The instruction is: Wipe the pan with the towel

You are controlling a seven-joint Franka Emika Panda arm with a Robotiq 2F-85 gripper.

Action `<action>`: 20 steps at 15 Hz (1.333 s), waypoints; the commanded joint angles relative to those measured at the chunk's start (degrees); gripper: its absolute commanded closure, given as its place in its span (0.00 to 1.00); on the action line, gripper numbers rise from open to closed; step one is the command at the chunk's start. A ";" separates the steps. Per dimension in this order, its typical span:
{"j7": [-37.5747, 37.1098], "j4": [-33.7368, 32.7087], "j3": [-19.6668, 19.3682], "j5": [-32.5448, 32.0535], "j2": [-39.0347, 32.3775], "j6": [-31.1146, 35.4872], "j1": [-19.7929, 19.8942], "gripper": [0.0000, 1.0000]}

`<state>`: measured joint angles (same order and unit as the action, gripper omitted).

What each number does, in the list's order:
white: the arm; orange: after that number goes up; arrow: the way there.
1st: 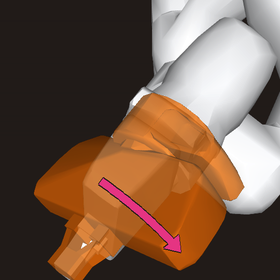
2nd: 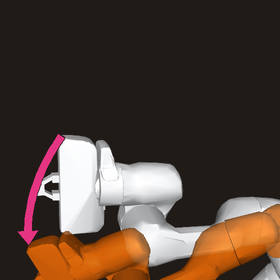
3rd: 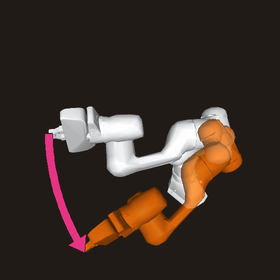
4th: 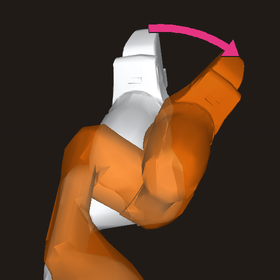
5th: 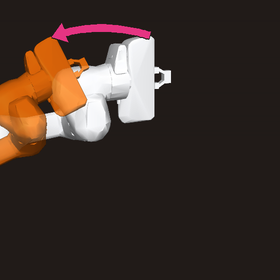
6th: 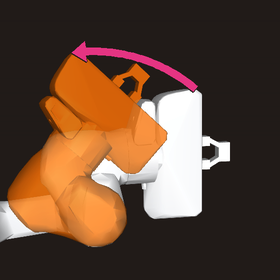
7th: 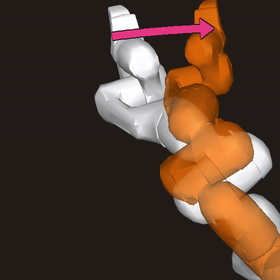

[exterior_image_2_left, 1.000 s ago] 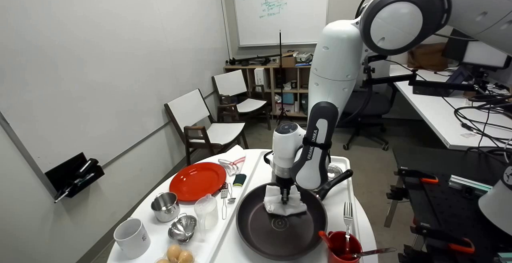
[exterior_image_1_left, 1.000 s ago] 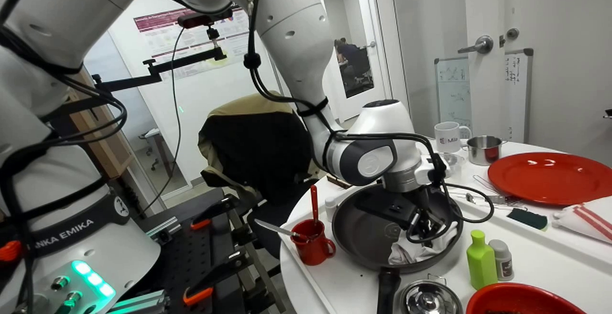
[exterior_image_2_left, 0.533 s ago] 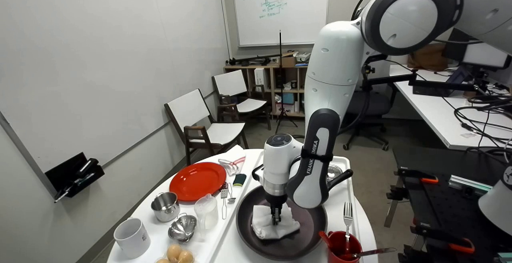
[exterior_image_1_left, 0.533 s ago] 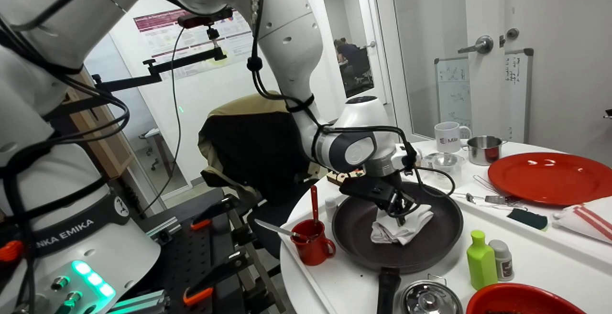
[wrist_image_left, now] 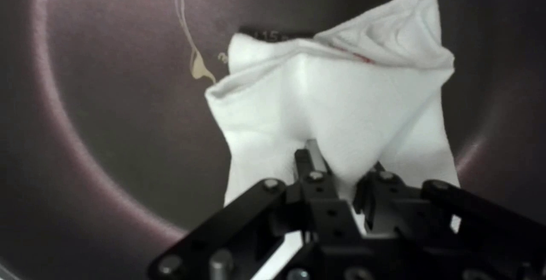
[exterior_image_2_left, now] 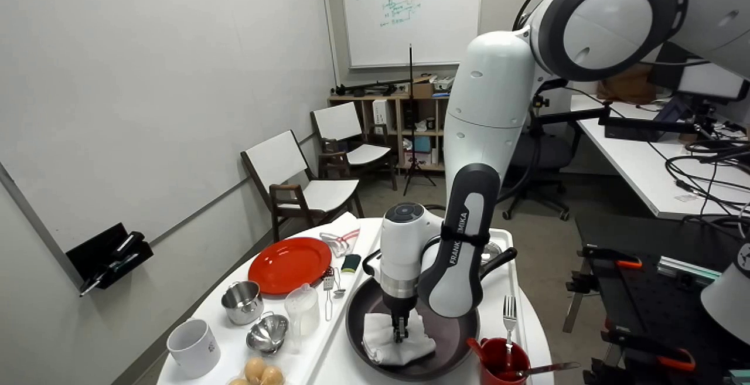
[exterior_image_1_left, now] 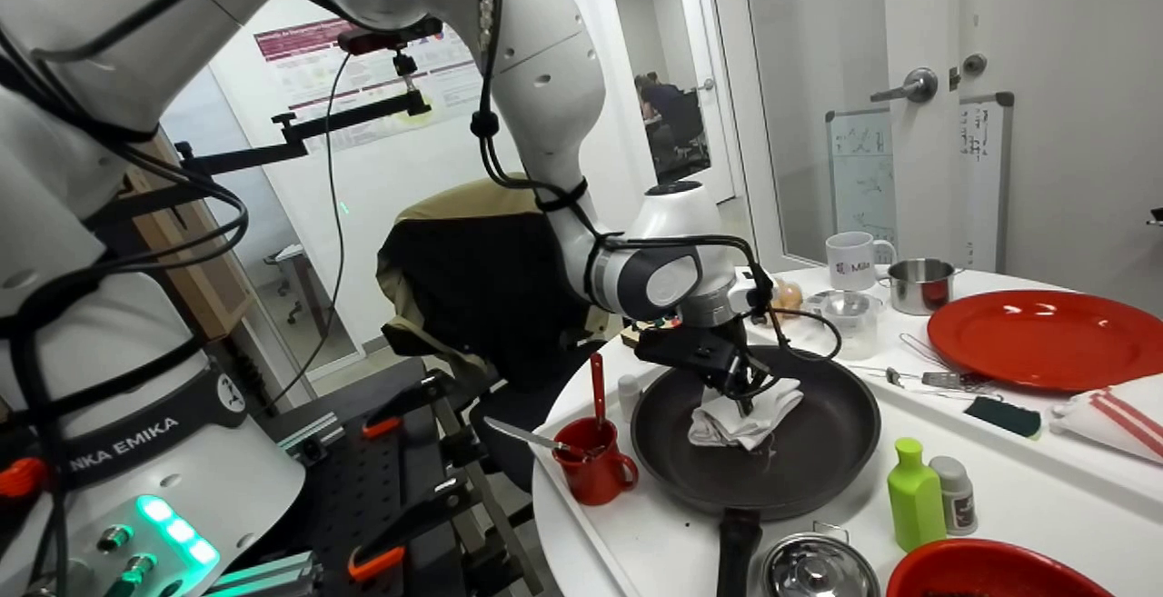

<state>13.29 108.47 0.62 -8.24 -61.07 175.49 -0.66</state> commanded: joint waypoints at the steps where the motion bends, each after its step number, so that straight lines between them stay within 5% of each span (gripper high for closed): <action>1: -0.60 -3.32 -2.91 -1.21 -1.94 0.31 0.17 0.96; 10: -2.20 -5.38 -9.28 -1.06 -2.96 -2.24 -0.24 0.96; 20: 0.39 3.52 -6.54 -2.64 2.85 -8.12 0.72 0.96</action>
<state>13.20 107.73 -7.01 -8.72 -60.89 169.75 -0.20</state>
